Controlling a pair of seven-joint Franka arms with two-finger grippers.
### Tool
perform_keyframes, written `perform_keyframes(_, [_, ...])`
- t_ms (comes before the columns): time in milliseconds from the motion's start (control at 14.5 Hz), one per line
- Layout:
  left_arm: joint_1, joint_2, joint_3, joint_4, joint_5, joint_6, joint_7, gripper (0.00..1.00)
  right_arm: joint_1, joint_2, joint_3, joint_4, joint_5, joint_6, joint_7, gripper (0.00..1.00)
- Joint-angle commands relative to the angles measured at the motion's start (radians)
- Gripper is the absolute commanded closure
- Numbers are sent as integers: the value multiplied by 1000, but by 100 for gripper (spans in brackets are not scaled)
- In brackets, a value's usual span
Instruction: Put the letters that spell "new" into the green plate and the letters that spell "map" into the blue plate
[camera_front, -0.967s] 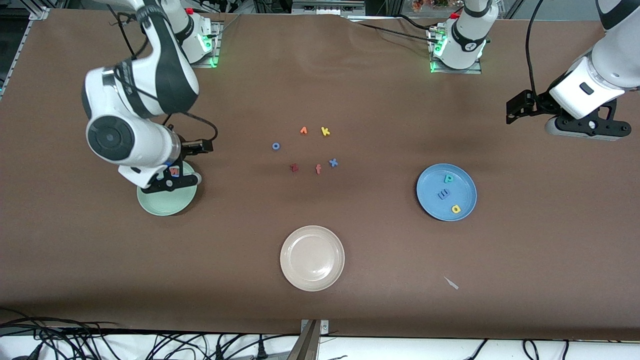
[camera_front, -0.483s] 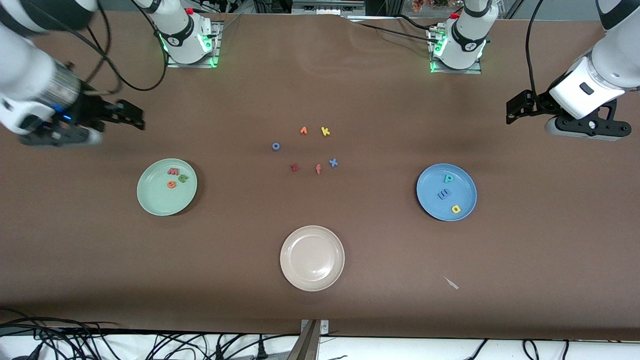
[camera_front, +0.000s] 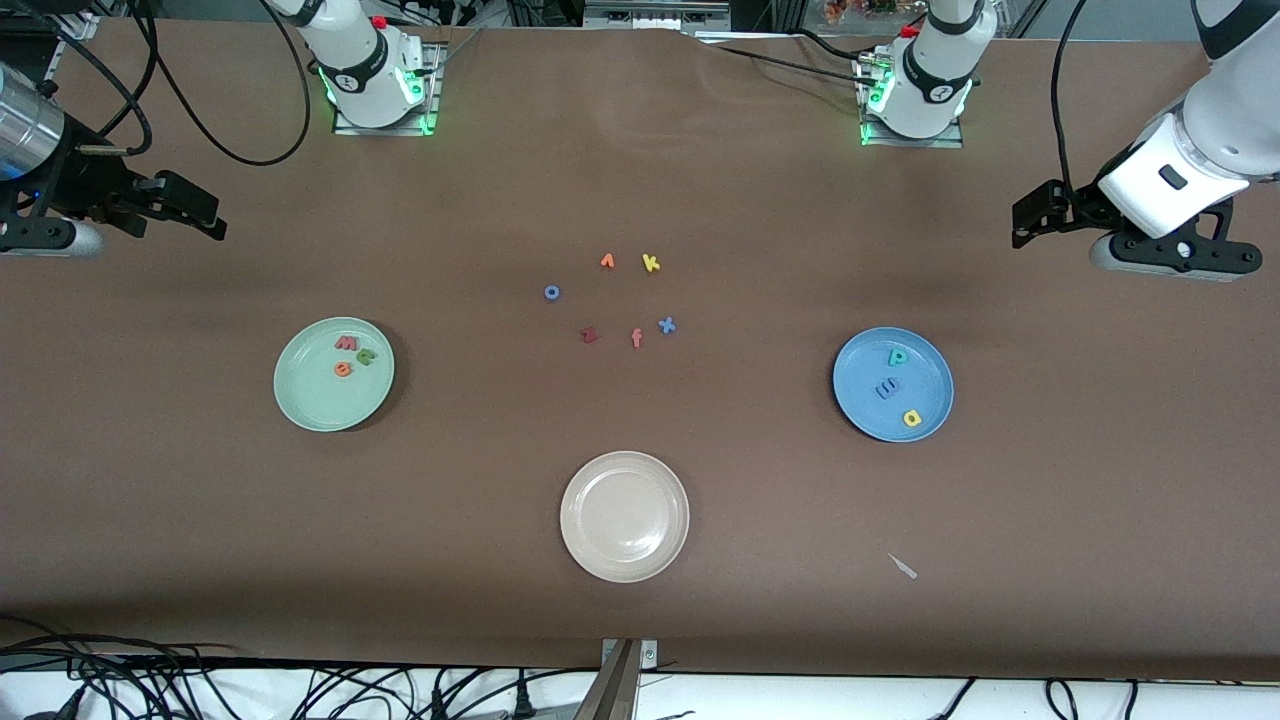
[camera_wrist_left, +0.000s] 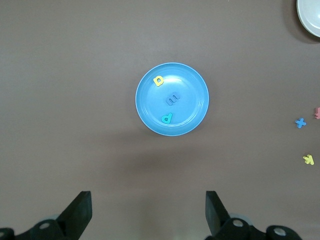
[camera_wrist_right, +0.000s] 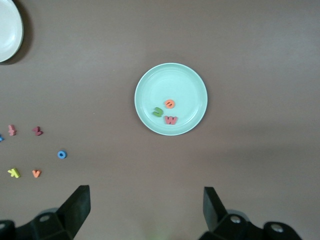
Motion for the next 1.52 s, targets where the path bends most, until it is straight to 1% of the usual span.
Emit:
perform_keyframes(0, [-7,12,9,28,-26,-18,-1,0,-20,-20,0,-21,-55,-16,17,0])
perform_keyframes(138, [-7,12,9,28,-26,-18,-1,0,-18,-21,-17,-23,-45,-52,27,0])
perform_keyframes(414, [-6,12,11,28,-26,-18,0,0,-12,-23,-26,-20,-43,-56,26,0])
perform_keyframes(1036, [-6,12,9,28,-26,-18,2,0,-6,-26,-24,-18,-45,-60,26,0])
perform_keyframes(1450, [-6,12,9,28,-26,-18,0,0,-4,-6,-24,-15,-57,-54,14,0])
